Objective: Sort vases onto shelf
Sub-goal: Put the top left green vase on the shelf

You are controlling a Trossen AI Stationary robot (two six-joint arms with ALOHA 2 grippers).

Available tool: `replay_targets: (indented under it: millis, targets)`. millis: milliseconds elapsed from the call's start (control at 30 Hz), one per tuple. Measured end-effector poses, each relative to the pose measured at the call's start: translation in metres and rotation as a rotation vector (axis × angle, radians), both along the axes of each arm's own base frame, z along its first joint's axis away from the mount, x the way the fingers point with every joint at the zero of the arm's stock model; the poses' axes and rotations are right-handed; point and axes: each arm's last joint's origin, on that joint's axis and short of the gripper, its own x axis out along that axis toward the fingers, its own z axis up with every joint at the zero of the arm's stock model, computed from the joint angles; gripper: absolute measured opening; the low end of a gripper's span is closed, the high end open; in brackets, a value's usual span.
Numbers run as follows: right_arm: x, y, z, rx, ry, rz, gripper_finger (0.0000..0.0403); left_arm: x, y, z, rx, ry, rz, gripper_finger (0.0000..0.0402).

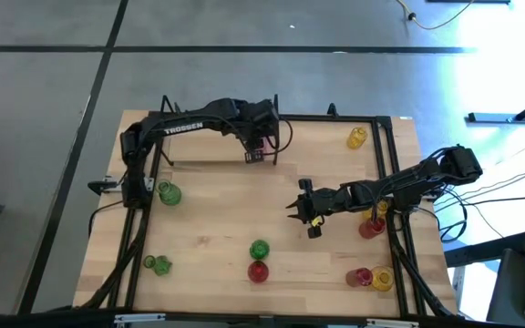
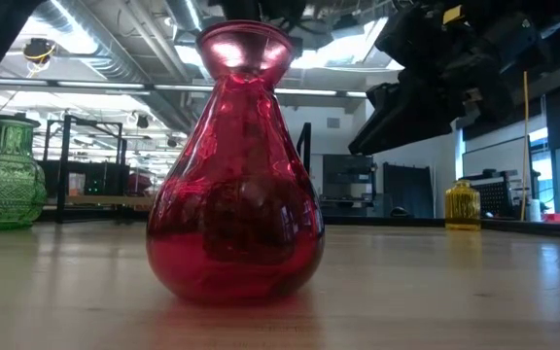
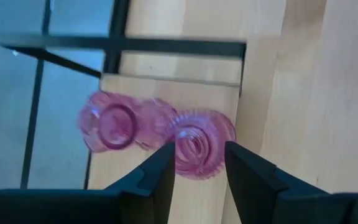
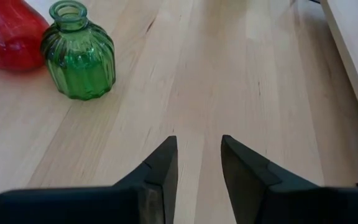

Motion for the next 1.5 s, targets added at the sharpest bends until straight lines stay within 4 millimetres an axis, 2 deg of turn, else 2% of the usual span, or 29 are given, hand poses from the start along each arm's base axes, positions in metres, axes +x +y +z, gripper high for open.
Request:
replay_targets:
  millis: [200, 433, 567, 800, 1100, 1267, 1500]
  targets:
    - [0.0, 0.0, 0.0, 0.0, -0.002, 0.0, 0.0108, -0.017, -0.011, 0.028, 0.015, -0.061, -0.006, 0.0132]
    - [0.0, 0.0, 0.0, 0.009, 0.001, 0.002, 0.0108, -0.053, -0.047, 0.073, -0.006, -0.154, 0.003, 0.0131]
    - [0.0, 0.0, 0.0, 0.023, 0.003, -0.007, 0.0108, -0.08, -0.071, 0.086, -0.046, -0.188, 0.031, 0.0131]
    - [0.0, 0.0, 0.0, 0.027, 0.002, -0.009, 0.0108, -0.13, -0.107, 0.074, -0.119, -0.181, 0.161, 0.0131]
    - [0.001, 0.0, 0.001, 0.022, -0.011, -0.016, 0.0108, -0.182, -0.134, 0.047, -0.267, -0.05, 0.378, 0.0131]
    - [0.001, 0.0, 0.002, 0.023, -0.025, -0.015, 0.0108, -0.191, -0.142, 0.03, -0.333, 0.049, 0.47, 0.0131]
    - [0.001, 0.0, 0.002, 0.023, -0.024, -0.015, 0.0108, -0.195, -0.15, -0.003, -0.36, 0.213, 0.48, 0.0131]
